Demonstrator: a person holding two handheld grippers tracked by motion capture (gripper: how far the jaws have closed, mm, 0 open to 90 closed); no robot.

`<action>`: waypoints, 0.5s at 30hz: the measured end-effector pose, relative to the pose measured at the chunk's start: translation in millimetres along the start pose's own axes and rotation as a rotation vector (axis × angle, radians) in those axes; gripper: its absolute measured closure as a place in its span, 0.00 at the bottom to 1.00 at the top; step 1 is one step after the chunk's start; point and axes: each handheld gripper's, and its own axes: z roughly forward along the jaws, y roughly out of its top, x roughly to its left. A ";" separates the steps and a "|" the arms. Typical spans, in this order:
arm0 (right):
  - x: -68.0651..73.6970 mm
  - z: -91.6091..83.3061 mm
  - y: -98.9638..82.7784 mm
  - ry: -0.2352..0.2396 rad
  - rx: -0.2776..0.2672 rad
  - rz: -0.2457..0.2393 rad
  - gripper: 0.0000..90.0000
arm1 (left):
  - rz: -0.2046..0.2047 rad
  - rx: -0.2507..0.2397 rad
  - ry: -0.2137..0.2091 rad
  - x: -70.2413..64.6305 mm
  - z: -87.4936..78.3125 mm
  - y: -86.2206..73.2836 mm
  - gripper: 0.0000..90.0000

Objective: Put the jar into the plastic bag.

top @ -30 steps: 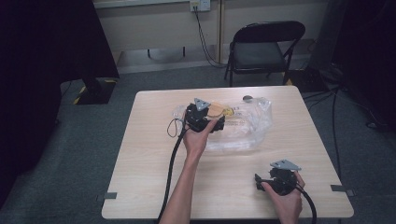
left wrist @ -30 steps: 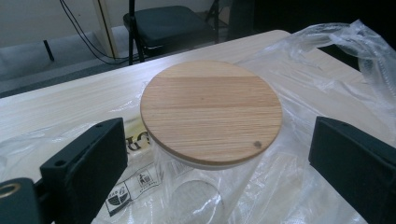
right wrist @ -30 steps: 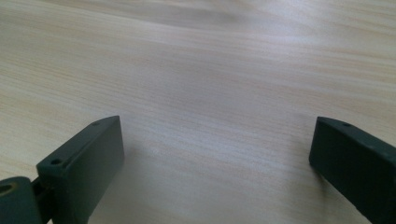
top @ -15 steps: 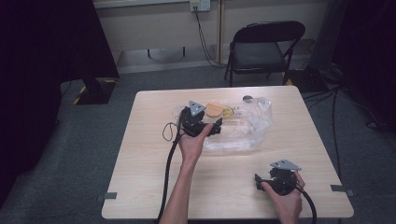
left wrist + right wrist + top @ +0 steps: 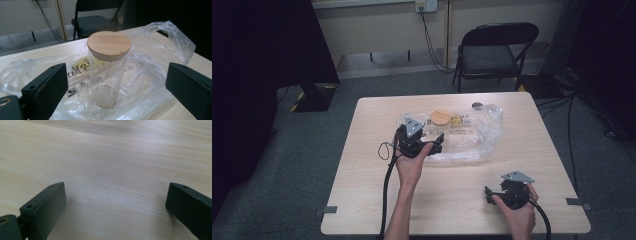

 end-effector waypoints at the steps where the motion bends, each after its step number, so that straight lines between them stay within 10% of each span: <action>1: 0.0 0.0 0.0 0.000 0.000 0.000 0.03 | -0.002 -0.003 -0.006 -0.1 -2.8 -1.5 0.04; 15: 0.0 0.0 0.0 0.000 0.000 0.000 0.03 | -0.015 -0.040 0.014 0.2 -39.1 -24.7 0.04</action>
